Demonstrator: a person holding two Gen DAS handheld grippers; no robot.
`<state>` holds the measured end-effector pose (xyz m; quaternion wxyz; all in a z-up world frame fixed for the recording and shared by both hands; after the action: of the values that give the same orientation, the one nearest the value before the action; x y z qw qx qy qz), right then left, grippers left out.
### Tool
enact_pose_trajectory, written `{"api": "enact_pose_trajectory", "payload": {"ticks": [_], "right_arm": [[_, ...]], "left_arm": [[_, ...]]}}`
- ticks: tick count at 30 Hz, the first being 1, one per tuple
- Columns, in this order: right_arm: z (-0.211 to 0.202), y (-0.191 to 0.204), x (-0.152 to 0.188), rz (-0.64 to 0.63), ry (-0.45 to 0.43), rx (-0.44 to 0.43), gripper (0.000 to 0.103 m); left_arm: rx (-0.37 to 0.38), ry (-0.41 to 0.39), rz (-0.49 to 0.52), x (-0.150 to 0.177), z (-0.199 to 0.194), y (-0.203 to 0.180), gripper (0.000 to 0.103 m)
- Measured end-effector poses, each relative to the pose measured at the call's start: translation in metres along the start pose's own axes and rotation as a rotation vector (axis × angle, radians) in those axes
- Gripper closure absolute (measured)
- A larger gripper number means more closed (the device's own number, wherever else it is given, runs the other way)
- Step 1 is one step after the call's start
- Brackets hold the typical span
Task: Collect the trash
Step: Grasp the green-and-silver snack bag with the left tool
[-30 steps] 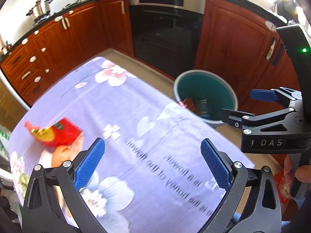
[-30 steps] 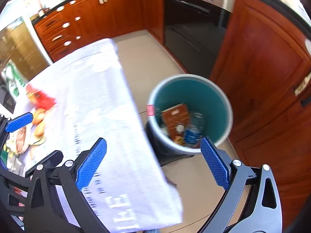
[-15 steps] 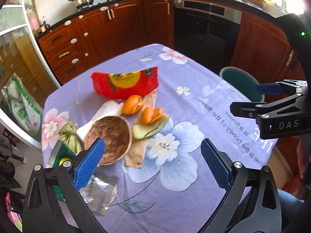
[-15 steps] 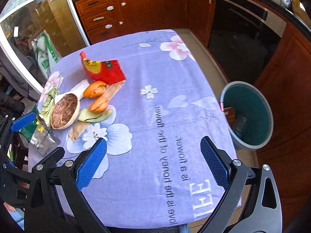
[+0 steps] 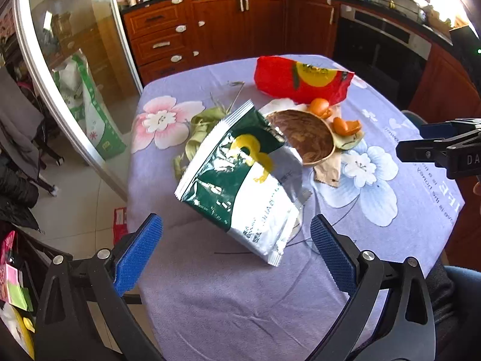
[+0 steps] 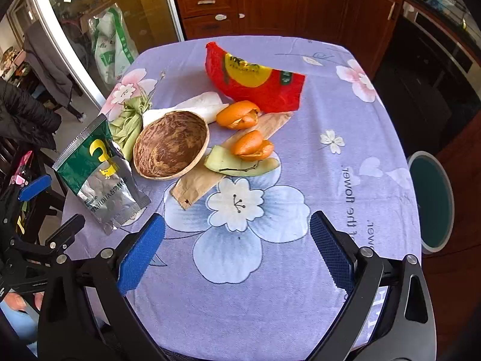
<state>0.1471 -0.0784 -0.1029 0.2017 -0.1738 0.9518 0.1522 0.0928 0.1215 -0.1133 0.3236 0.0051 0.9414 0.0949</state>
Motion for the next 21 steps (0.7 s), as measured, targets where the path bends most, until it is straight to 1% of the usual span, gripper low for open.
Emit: {"api": "enact_pose_trajectory", "payload": {"ticks": [3, 4, 6, 9, 10, 12, 13, 14, 15, 16, 18, 21], "right_arm": [[0.013, 0.008, 0.002, -0.014, 0.026, -0.005, 0.01], [0.017, 0.01, 0.003, -0.014, 0.033, -0.009, 0.01], [0.023, 0.01, 0.004, -0.013, 0.045, -0.01, 0.01], [0.031, 0.007, 0.004, -0.005, 0.053, -0.006, 0.01], [0.033, 0.005, 0.003, 0.0, 0.055, -0.006, 0.01], [0.035, 0.001, 0.002, 0.015, 0.054, -0.012, 0.01], [0.036, 0.0, 0.001, 0.022, 0.054, -0.013, 0.01], [0.038, -0.002, 0.001, 0.029, 0.054, -0.014, 0.01], [0.039, -0.003, 0.001, 0.033, 0.055, -0.015, 0.01], [0.04, -0.004, 0.001, 0.035, 0.057, -0.015, 0.01], [0.042, -0.005, 0.001, 0.037, 0.061, -0.014, 0.01], [0.045, -0.006, 0.001, 0.033, 0.071, -0.012, 0.01]], "left_arm": [[0.04, 0.021, -0.057, 0.007, 0.013, 0.006, 0.005], [0.058, 0.024, -0.076, 0.008, 0.017, 0.006, 0.007], [0.095, 0.039, -0.102, 0.009, 0.025, 0.006, 0.021], [0.129, 0.049, -0.119, 0.008, 0.032, 0.002, 0.033], [0.136, 0.049, -0.12, 0.008, 0.033, 0.001, 0.035], [0.161, 0.049, -0.114, 0.007, 0.034, -0.005, 0.049], [0.173, 0.048, -0.109, 0.006, 0.034, -0.008, 0.053], [0.183, 0.048, -0.103, 0.005, 0.033, -0.012, 0.061], [0.193, 0.046, -0.099, 0.004, 0.033, -0.015, 0.073], [0.201, 0.042, -0.095, 0.004, 0.031, -0.017, 0.08], [0.223, 0.03, -0.088, 0.002, 0.027, -0.022, 0.098], [0.212, 0.003, -0.063, -0.001, 0.016, -0.026, 0.101]]}}
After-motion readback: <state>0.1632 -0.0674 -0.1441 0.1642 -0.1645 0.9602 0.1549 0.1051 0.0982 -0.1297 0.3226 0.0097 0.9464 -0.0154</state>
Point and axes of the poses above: each gripper's, at about its wrist camera, not at the fingertips, and z roughly the way its jaws point, y to its left, x to its underside, the point moved 8 cm from there along z, roughly the way its jaws point, and after that the axes turned 10 degrees about -x, right-handed, at the moved point
